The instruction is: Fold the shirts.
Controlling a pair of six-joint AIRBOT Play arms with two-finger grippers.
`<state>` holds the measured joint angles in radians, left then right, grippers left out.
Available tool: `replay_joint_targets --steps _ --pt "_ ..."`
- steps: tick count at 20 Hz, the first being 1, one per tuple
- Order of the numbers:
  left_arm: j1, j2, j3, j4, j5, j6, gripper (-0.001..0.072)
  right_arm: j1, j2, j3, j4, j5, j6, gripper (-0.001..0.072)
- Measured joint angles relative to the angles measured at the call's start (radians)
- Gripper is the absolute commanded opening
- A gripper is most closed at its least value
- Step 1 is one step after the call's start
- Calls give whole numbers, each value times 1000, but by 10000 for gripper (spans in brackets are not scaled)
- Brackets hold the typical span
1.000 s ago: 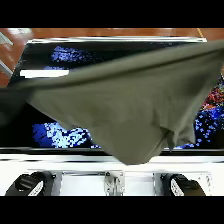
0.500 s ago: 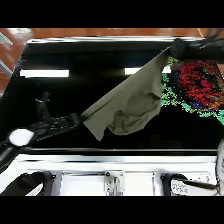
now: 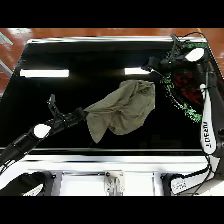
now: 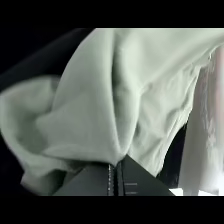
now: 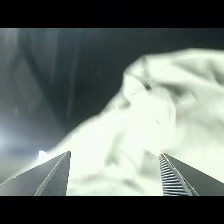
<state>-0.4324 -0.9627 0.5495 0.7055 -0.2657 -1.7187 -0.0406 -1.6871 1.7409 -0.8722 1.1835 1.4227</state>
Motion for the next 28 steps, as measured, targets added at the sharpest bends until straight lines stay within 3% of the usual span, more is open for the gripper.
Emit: replay_joint_targets --steps 4,7,10,15,24,25,27,28 --pt "35 -6 27 -7 17 50 38 -63 60 -61 -113 280 -6 653" --pt "47 -8 34 -9 3 67 38 -58 143 -256 -157 355 -5 658" --pt "50 -9 36 -10 -32 108 38 -15 225 -518 -166 286 23 659" --pt "52 -9 37 -10 -96 152 38 87 270 -824 -57 71 54 659" --pt "52 -9 37 -10 -193 232 38 223 215 -939 82 -209 108 653" --pt "52 -8 37 -10 -198 235 38 230 208 -940 103 -225 109 550" --pt "52 -9 37 -10 -204 239 38 242 197 -944 128 -289 109 219" --pt "52 -8 37 -10 -206 241 38 243 195 -944 146 -319 109 89"
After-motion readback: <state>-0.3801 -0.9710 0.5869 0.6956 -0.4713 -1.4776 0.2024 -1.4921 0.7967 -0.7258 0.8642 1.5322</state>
